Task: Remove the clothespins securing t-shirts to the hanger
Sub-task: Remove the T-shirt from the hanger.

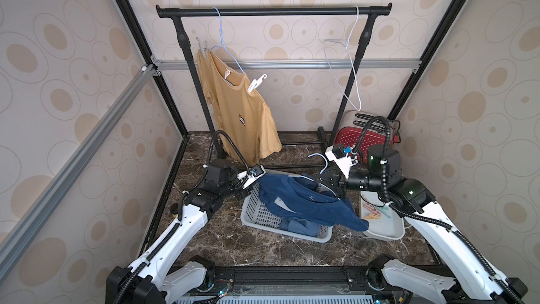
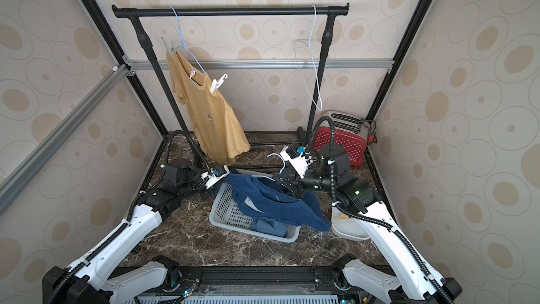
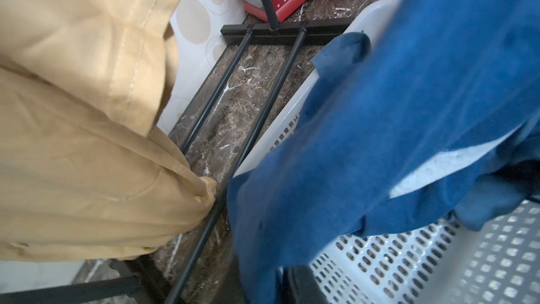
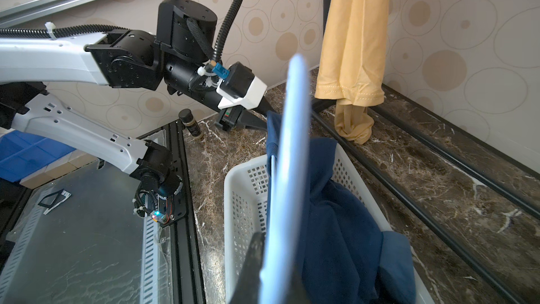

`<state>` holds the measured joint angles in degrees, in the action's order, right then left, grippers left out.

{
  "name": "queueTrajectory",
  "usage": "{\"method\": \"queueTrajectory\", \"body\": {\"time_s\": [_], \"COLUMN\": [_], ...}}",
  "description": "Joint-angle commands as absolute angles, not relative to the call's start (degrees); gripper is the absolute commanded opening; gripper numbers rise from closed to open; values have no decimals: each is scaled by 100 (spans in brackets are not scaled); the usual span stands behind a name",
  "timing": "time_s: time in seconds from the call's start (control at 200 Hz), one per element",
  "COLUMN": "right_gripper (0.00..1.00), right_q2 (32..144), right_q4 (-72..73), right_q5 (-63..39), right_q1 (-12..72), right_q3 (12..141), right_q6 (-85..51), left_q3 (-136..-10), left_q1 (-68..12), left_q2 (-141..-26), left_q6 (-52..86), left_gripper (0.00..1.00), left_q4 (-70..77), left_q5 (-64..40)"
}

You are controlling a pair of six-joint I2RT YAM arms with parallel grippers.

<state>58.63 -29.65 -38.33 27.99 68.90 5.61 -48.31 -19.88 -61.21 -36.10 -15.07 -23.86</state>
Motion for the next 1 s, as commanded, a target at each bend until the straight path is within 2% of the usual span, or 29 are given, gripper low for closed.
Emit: {"method": "queueTrajectory", "body": {"time_s": [0.0,0.11,0.326,0.511,0.676,0.997], "right_gripper": [0,0,0,0,0,0], "right_q2": [5654,5534,5119,4834,4466,4324], "right_q4": [-3009,-2898,-2167,-1987,-1588,-972], "right_q5": [-3791,-3680,-3466,-3175,-2896,-2576], "right_q1": [2753,2721,2721,2723,2699,2692], "right_q3": [7036,6930,6439,6317,6176,6203], "right_q6": [727,731,668,798,725,477], "left_q3": [-5008,-5069,-5223,-5458,-5607,-5712], "left_q1": [-1889,-1764,-1521,-1444,-1046,-956], "left_q2": [-6144,-6139,-6120,-6184,-6241,-6293], "left_q6": [-3612,-3315,-2109,-1675,-1104,-890], "left_gripper": [14,0,0,0,0,0], "left_q4": [-1422,-1376,-984,-1080,-1126,-1215], "left_q5": [-2304,-2216,-1846,-1556,-1585,-1623]}}
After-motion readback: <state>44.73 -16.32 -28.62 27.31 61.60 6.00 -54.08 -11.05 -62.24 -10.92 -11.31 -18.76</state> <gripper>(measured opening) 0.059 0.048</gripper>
